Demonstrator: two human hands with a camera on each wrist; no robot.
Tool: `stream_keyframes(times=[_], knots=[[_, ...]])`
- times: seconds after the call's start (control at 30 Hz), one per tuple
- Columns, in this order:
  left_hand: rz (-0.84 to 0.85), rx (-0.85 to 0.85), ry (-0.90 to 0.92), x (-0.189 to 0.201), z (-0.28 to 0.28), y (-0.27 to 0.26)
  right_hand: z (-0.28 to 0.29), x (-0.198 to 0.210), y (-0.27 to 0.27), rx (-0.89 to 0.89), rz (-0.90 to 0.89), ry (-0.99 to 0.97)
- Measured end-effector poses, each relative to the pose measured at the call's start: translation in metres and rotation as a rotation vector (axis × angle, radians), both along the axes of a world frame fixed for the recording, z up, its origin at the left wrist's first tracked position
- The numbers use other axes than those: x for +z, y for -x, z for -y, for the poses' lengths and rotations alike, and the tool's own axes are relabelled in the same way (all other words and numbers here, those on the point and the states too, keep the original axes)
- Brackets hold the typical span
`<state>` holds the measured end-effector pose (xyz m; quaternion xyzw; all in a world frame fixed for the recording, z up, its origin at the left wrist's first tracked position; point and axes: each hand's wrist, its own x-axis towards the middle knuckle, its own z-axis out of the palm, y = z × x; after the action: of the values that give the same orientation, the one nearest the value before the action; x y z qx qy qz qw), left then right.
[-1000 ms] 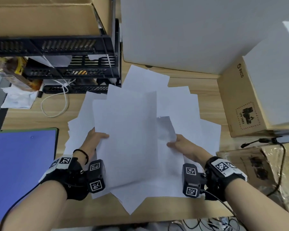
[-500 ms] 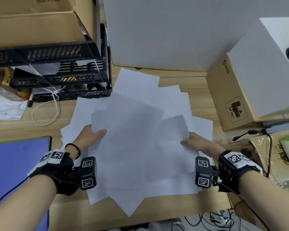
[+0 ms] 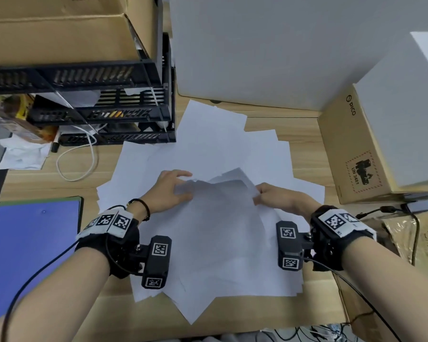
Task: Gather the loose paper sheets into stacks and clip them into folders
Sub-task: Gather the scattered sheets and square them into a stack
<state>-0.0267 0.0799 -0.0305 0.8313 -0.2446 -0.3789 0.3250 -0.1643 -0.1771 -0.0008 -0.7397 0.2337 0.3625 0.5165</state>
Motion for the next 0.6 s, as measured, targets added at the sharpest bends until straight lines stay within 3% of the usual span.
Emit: stream_keyframes(times=[0.2, 0.27, 0.33, 0.47, 0.6], knots=[[-0.116, -0.211, 0.086, -0.006, 0.02, 0.002, -0.011, -0.006, -0.011, 0.057, 0.011, -0.104], [-0.052, -0.128, 0.027, -0.012, 0.016, -0.003, -0.001, -0.016, -0.009, 0.011, 0.014, -0.102], [-0.018, 0.037, -0.024, -0.019, 0.005, -0.009, 0.016, -0.031, -0.006, -0.143, 0.043, -0.048], [-0.033, 0.339, -0.099, -0.043, -0.005, -0.029, 0.062, -0.064, 0.008, -0.478, 0.05, 0.255], [0.142, 0.343, -0.203, -0.057, -0.001, -0.031, 0.069, -0.078, 0.021, -0.57, 0.03, 0.292]])
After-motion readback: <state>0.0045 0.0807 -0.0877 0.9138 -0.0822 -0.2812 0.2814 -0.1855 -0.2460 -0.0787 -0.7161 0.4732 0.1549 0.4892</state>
